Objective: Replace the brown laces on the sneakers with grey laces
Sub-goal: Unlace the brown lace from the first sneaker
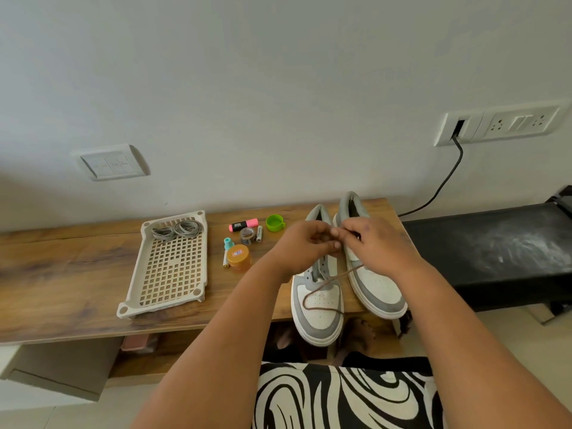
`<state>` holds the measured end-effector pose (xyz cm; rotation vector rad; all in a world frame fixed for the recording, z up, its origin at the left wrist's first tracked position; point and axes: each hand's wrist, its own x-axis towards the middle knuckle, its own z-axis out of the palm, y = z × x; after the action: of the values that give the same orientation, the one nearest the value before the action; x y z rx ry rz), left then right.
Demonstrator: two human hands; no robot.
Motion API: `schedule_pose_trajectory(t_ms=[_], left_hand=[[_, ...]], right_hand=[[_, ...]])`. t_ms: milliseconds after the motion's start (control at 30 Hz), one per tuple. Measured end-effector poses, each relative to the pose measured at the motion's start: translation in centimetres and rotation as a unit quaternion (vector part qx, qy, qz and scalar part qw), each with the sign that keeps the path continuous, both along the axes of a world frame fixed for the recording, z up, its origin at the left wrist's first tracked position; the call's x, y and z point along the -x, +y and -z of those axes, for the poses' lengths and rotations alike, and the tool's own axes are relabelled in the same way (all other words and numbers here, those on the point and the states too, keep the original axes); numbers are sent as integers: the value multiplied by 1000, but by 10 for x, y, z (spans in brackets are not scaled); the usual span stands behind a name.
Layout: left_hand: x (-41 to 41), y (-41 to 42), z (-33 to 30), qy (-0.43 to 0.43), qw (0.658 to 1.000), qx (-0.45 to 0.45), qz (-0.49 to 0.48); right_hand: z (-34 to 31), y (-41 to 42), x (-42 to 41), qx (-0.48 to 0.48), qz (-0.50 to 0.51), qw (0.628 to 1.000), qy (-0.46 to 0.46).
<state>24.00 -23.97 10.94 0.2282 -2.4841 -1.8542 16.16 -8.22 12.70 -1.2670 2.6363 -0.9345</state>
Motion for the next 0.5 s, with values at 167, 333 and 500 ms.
schedule_pose_trajectory(t_ms=[167,333,500], left_hand=[[-1,9,-9,-53,976,-209,19],[-12,13,-18,-79,946,-313,5],[-16,8,-21,-24,942,-328,-64]], right_hand=[[-5,12,8,65,31,997,-9],[-6,15,3,66,28,997,-26],[-6,8,-14,43,40,992,-113]])
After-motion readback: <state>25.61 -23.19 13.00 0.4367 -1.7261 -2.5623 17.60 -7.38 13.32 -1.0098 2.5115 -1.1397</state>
